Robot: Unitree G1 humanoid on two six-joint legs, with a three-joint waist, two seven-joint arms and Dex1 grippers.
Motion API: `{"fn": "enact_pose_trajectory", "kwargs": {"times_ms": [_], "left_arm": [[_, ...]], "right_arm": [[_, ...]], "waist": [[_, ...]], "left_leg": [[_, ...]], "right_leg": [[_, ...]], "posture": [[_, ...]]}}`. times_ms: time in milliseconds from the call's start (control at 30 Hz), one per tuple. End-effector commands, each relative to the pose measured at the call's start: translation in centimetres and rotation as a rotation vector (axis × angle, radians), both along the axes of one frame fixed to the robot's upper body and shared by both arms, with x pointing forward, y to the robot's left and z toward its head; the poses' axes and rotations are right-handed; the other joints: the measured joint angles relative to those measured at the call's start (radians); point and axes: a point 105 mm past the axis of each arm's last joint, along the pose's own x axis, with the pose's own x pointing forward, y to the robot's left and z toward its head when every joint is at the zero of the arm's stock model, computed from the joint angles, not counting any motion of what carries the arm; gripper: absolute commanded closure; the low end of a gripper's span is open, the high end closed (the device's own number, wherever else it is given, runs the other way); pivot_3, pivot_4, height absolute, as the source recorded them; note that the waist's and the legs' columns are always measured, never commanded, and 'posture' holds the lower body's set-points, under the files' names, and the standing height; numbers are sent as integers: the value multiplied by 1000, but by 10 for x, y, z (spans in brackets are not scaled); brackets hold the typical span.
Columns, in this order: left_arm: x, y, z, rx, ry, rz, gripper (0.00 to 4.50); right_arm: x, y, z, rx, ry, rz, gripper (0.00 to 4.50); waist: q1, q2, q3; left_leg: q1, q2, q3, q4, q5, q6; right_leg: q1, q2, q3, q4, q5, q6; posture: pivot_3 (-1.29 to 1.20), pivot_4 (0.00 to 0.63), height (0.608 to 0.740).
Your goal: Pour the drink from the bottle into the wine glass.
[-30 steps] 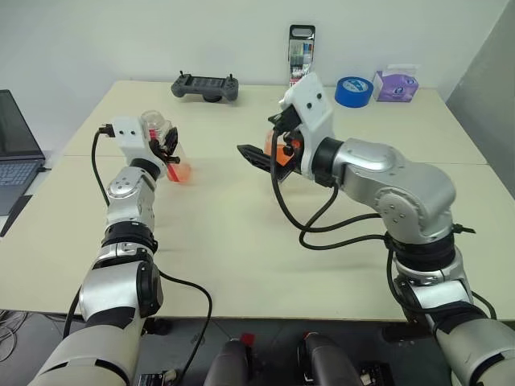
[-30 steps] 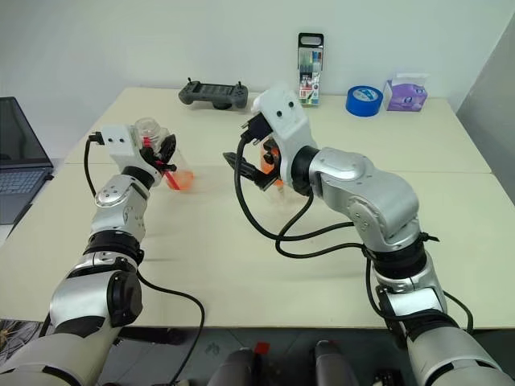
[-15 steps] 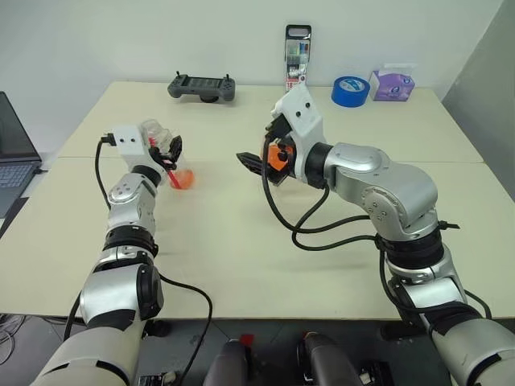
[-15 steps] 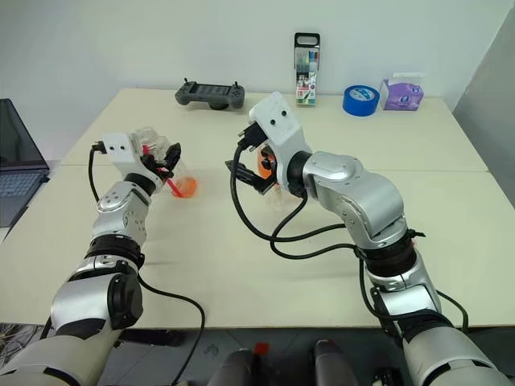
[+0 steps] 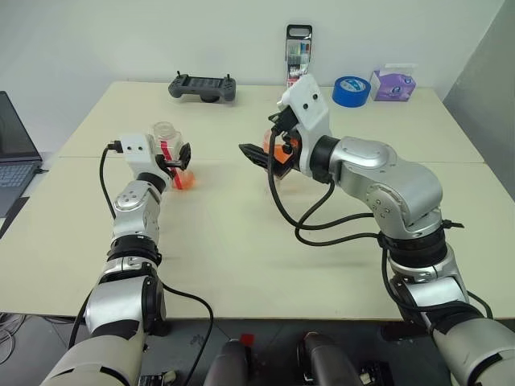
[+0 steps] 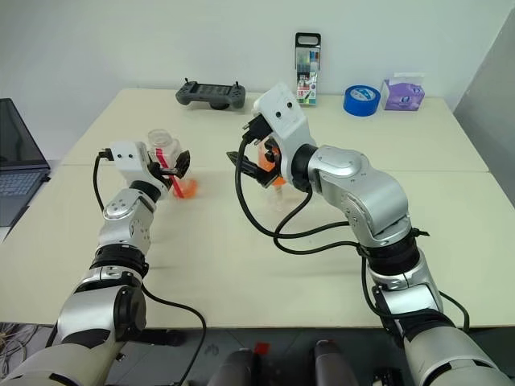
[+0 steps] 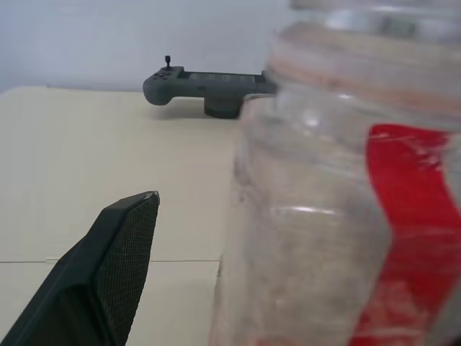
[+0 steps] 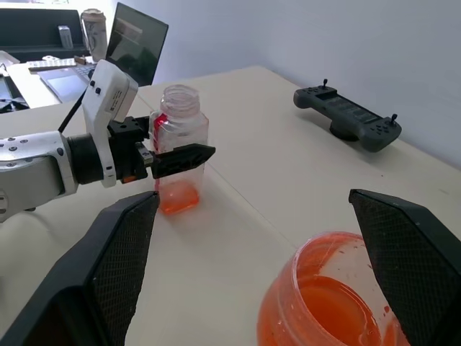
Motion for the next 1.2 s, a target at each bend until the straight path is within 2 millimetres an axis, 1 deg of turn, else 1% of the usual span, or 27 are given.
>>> {"fn": "enact_pose_trajectory", "kwargs": {"times_ms": [33, 200, 333, 433, 533, 633, 767, 833, 900, 967, 1067, 1100, 1133, 1167, 1200], "left_arm": [[-2, 2, 15, 23, -48, 5, 63], [-4, 5, 16, 30, -46, 12, 63], [-7, 4, 22, 27, -59, 8, 63], [-20, 1, 39, 40, -104, -1, 63], [-40, 1, 55, 36, -135, 13, 63], [-58, -5, 59, 54, -129, 7, 63], [-78, -14, 60, 68, -106, -2, 63], [-86, -17, 63, 49, -104, 8, 63], [-91, -27, 76, 76, -126, -13, 63], [-93, -35, 94, 73, -176, -42, 63], [-94, -51, 117, 58, -223, -151, 63], [-97, -63, 120, 90, -229, -235, 63], [-99, -71, 121, 114, -230, -292, 63], [-102, -81, 119, 137, -222, -369, 63], [-106, -91, 112, 149, -195, -464, 63]], "right_arm": [[-3, -3, 26, 41, -91, 5, 0], [-2, -4, 28, 43, -101, 5, 0], [-3, -7, 31, 28, -112, 6, 0], [-8, -15, 37, -7, -129, 15, 0], [-15, -23, 43, -36, -138, 41, 0], [-20, -30, 43, -58, -132, 62, 0], [-22, -40, 36, -93, -115, 69, 0], [-22, -46, 34, -104, -109, 64, 0], [-21, -53, 34, -90, -93, 54, 0], [-20, -61, 34, -72, -85, 44, 0], [-25, -78, 33, -59, -80, 41, 0], [-30, -87, 33, -43, -69, 51, 0], [-34, -92, 32, -32, -62, 59, 0], [-37, -98, 30, -21, -57, 61, 0], [-40, -105, 26, 0, -33, 65, 0]], "waist": [[0, 0, 0], [0, 0, 0], [0, 0, 0], [0, 0, 0], [0, 0, 0], [1, 0, 0], [1, 0, 0], [1, 0, 0], [2, 0, 0], [5, 0, 0], [9, 0, 0], [10, 0, 0], [9, 0, 0], [7, 0, 0], [7, 0, 0]], "left_leg": [[0, 0, 0, 0, 0, 0], [0, 0, 0, 0, 0, 0], [0, 0, 0, 0, 0, 0], [0, 0, 0, -1, 0, 0], [0, 0, 0, -2, 0, 0], [0, 0, 0, -2, 0, 0], [1, 0, 0, -2, 0, 0], [1, 0, 0, -2, 0, 0], [1, 0, -1, -2, 0, 0], [1, 0, -1, -2, 0, 0], [0, -1, 0, -2, 0, 0], [0, -1, 0, -2, 0, 0], [0, -1, 0, -2, 0, 0], [0, -1, 1, -3, 0, 0], [0, -1, 2, -3, 0, 0]], "right_leg": [[0, 0, 0, 0, 0, 0], [0, 0, 0, 0, 0, 0], [0, 0, 0, 0, 0, 0], [0, 0, 0, -1, 0, 0], [0, -2, 0, -2, 0, 0], [0, -3, 1, -3, 0, 0], [1, -2, 1, -3, 0, 0], [1, -3, 0, -3, 0, 0], [2, -2, 0, -4, 0, 0], [3, -2, 0, -4, 0, 0], [5, -2, -2, -8, 0, -1], [5, -2, -2, -9, 0, -1], [5, -2, -1, -9, 0, -1], [5, -2, -1, -10, 0, 0], [5, -2, 1, -10, 0, 0]], "posture": [[0, 150, 740], [0, 150, 740], [0, 150, 740], [0, 150, 740], [0, 150, 740], [0, 150, 740], [0, 150, 740], [0, 150, 740], [0, 150, 740], [0, 150, 740], [0, 150, 740], [0, 150, 740], [0, 150, 740], [0, 150, 740], [0, 150, 740]]}}
